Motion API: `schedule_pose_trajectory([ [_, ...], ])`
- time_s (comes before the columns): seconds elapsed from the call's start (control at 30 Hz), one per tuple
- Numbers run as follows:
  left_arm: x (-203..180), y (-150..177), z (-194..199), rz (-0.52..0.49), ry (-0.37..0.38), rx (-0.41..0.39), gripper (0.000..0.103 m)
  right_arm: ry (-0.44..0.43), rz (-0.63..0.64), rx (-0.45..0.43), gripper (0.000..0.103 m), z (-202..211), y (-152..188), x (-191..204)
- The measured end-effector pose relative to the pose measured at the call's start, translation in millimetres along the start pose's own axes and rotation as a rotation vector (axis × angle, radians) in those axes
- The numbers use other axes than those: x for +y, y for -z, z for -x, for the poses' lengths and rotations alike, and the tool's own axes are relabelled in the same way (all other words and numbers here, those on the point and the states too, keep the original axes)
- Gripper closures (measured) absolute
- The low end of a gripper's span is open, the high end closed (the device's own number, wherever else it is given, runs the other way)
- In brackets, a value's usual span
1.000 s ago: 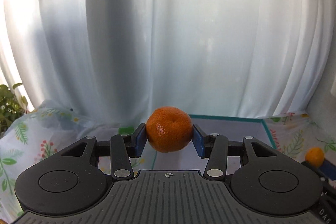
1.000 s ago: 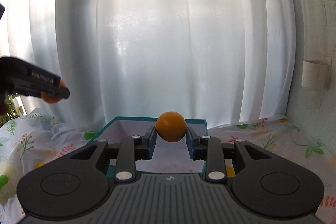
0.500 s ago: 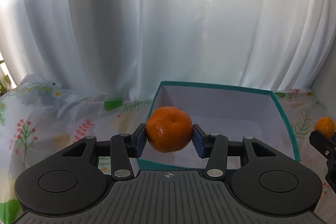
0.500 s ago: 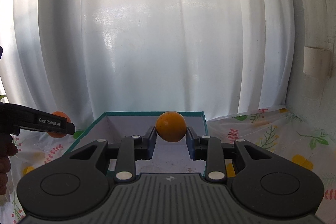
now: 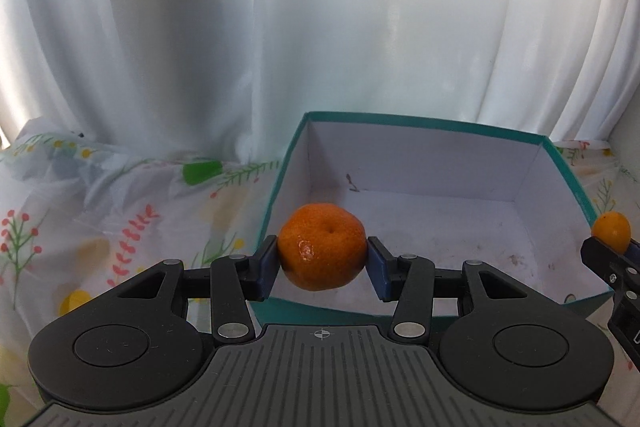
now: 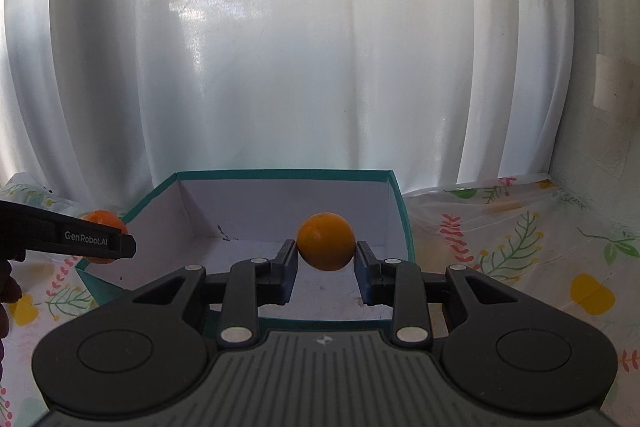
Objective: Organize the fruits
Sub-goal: 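Lift both mandarins and carry them over the teal box, then open both tools to drop the mandarins into the box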
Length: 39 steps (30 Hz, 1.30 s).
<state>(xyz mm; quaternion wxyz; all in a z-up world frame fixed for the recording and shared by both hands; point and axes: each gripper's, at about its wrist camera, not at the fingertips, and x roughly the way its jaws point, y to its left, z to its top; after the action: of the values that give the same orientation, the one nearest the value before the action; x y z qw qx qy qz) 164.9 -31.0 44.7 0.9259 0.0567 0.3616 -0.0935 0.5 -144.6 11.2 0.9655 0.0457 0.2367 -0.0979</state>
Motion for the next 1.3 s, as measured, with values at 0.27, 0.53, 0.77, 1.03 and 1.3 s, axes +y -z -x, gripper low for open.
schedule_pose_trajectory([
  [0.27, -3.3, 8.2, -22.2, -0.016, 0.008, 0.026, 0.052, 0.038, 0.015, 0.048, 0.073, -24.5, 15.1, -2.9],
  [0.53, -6.2, 11.9, -30.8, -0.043, -0.001, 0.032, 0.052, 0.059, 0.039, 0.055, 0.073, -32.0, 19.8, -4.0],
  [0.77, -5.2, 10.7, -30.8, -0.046, -0.004, 0.033, 0.052, 0.063, 0.042, 0.055, 0.073, -34.7, 18.1, -4.5],
  [1.03, -6.2, 11.3, -31.9, -0.064, -0.01, 0.031, 0.051, 0.069, 0.049, 0.06, 0.073, -35.0, 17.6, -2.7],
  [1.3, -6.7, 12.3, -26.2, -0.067, 0.013, 0.018, 0.042, 0.073, 0.042, 0.062, 0.051, -29.2, 15.8, -2.7],
])
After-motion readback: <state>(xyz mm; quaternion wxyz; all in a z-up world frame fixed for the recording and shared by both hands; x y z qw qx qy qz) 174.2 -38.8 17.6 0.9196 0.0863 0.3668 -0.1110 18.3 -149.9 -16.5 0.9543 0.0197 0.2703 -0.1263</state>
